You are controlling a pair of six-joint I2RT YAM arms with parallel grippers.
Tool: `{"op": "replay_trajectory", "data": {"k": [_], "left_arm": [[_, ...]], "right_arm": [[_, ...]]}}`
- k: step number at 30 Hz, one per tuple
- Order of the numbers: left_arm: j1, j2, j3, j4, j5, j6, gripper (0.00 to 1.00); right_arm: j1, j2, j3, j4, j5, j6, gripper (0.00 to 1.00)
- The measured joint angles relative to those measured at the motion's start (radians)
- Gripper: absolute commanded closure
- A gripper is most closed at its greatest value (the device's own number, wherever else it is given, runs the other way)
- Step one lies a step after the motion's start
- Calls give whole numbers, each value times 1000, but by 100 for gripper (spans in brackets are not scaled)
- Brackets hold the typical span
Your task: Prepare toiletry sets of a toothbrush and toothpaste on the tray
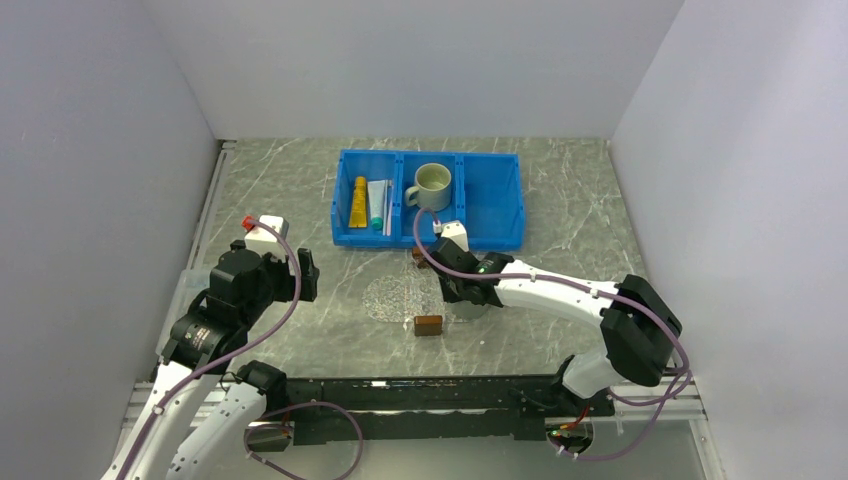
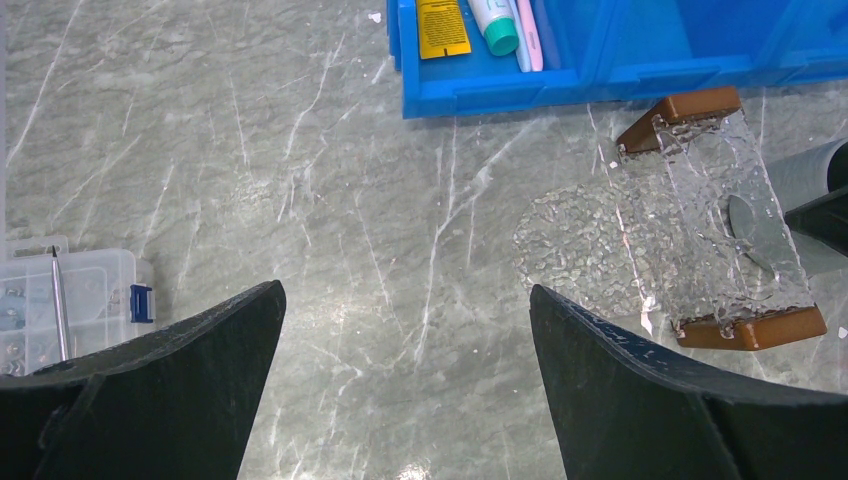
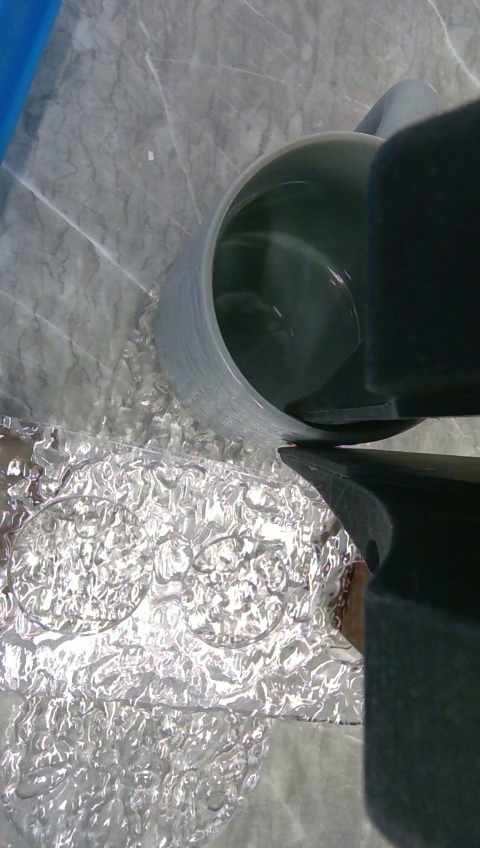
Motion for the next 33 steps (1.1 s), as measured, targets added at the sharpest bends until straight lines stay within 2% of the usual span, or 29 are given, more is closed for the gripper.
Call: {"op": "replay_trajectory", "data": {"k": [3, 11, 28, 33], "left_arm": [[0, 0, 0, 0, 0, 0, 1], [0, 0, 0, 0, 0, 0, 1], [0, 0, 0, 0, 0, 0, 1], [0, 0, 0, 0, 0, 0, 1]], "right_arm": [[1, 0, 0, 0, 5, 6, 89], [4, 2, 2, -1, 14, 10, 82], [6, 2, 41, -8, 55, 10, 71], [8, -1, 58, -18, 66, 10, 70]]}}
